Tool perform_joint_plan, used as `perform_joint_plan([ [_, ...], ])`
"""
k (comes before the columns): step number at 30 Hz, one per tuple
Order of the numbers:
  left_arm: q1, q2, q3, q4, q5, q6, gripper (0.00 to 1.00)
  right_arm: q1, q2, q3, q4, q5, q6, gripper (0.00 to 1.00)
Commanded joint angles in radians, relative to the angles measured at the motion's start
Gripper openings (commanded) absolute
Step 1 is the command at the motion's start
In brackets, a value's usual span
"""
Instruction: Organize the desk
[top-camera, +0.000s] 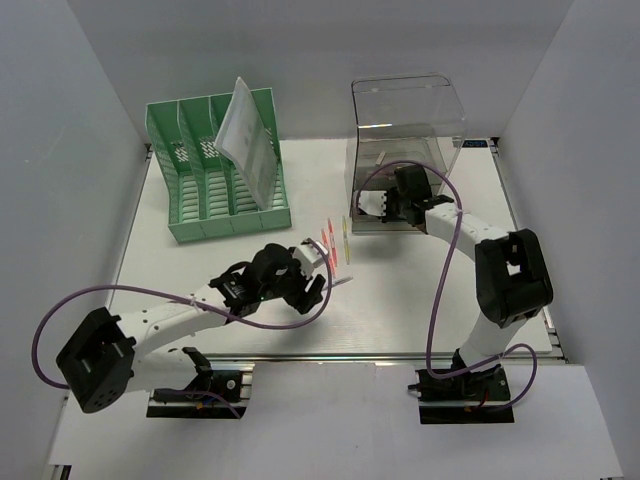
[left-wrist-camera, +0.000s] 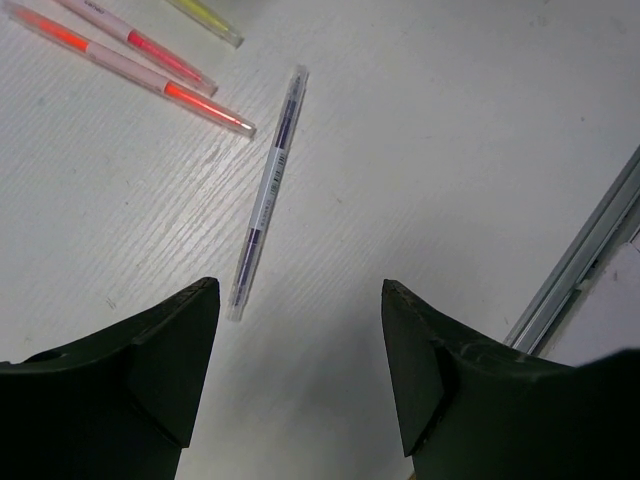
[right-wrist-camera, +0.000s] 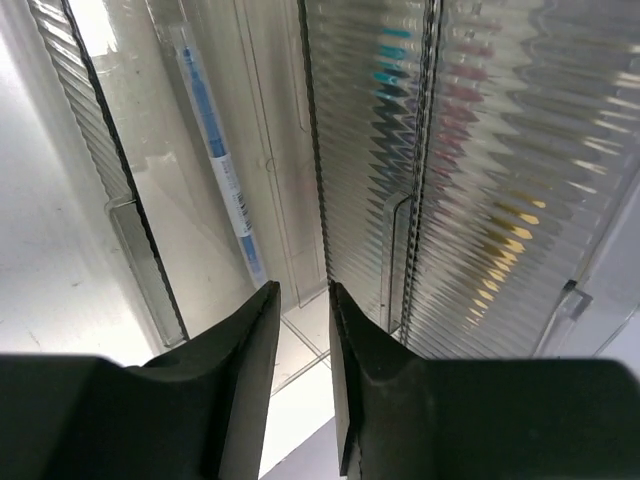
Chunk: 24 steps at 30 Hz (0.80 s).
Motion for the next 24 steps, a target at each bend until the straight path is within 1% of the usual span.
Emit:
perform_joint_plan([
  [1,-0.019,0.013,0.051,-0.001,-0.057,-0.013,0.75,-0.009,-0.054,0.012,0.017,-0.021,0.019,0.32],
  [3,-0.030,0.030,0.069,-0.018,-0.080,-0.016,0.75,-0.015,-0.083,0.021,-0.026,-0.041,0.071,0.31],
  [4,-0.030,0.032,0.078,-0.027,-0.089,-0.016,0.74,-0.013,-0.130,0.021,-0.041,-0.061,0.114,0.29],
  [5,-0.039,0.038,0.093,-0.043,-0.115,-0.015,0.74,-0.024,-0.167,0.024,-0.093,-0.174,0.240,0.27],
  [6,-0.039,0.039,0.103,-0.047,-0.117,-0.016,0.73,-0.033,-0.255,0.027,-0.130,-0.245,0.318,0.15],
  [7,-0.048,0.041,0.110,-0.063,-0.176,-0.018,0.72,-0.044,-0.303,0.027,-0.168,-0.335,0.400,0.11],
  [8,-0.048,0.044,0.120,-0.067,-0.187,-0.019,0.72,-0.055,-0.348,0.013,-0.194,-0.465,0.599,0.09],
  [9,-0.048,0.056,0.133,-0.072,-0.197,-0.018,0.71,-0.079,-0.430,-0.005,-0.211,-0.522,0.672,0.06],
  [10,-0.059,0.065,0.144,-0.086,-0.209,-0.016,0.70,-0.082,-0.468,-0.043,-0.237,-0.590,0.711,0.06],
  [11,-0.059,0.081,0.156,-0.096,-0.229,-0.018,0.69,-0.096,-0.500,-0.069,-0.273,-0.695,0.781,0.06],
  [12,-0.059,0.111,0.187,-0.109,-0.235,-0.018,0.69,-0.104,-0.553,-0.098,-0.284,-0.740,0.800,0.07],
  [13,-0.070,0.130,0.202,-0.129,-0.243,-0.019,0.68,-0.113,-0.578,-0.149,-0.285,-0.797,0.829,0.12],
  [14,-0.070,0.160,0.230,-0.139,-0.253,-0.022,0.68,-0.116,-0.609,-0.174,-0.293,-0.842,0.858,0.27],
  [15,-0.070,0.179,0.242,-0.159,-0.258,-0.024,0.68,-0.137,-0.623,-0.198,-0.290,-0.881,0.860,0.35],
  [16,-0.079,0.193,0.253,-0.170,-0.267,-0.023,0.68,-0.162,-0.640,-0.226,-0.285,-0.952,0.858,0.42],
  [17,-0.079,0.210,0.264,-0.181,-0.275,-0.023,0.68,-0.176,-0.682,-0.272,-0.276,-0.986,0.855,0.46],
  [18,-0.088,0.239,0.287,-0.193,-0.278,-0.026,0.68,-0.208,-0.704,-0.293,-0.262,-1.007,0.840,0.53],
  [19,-0.088,0.251,0.294,-0.214,-0.281,-0.026,0.69,-0.217,-0.723,-0.312,-0.256,-1.036,0.840,0.56],
  [21,-0.097,0.280,0.311,-0.233,-0.287,-0.023,0.69,-0.231,-0.759,-0.359,-0.236,-1.063,0.857,0.57],
  [22,-0.097,0.309,0.330,-0.248,-0.290,-0.023,0.69,-0.254,-0.766,-0.376,-0.227,-1.089,0.857,0.56],
  [24,-0.107,0.338,0.347,-0.259,-0.290,-0.016,0.69,-0.286,-0.778,-0.413,-0.210,-1.095,0.848,0.50],
])
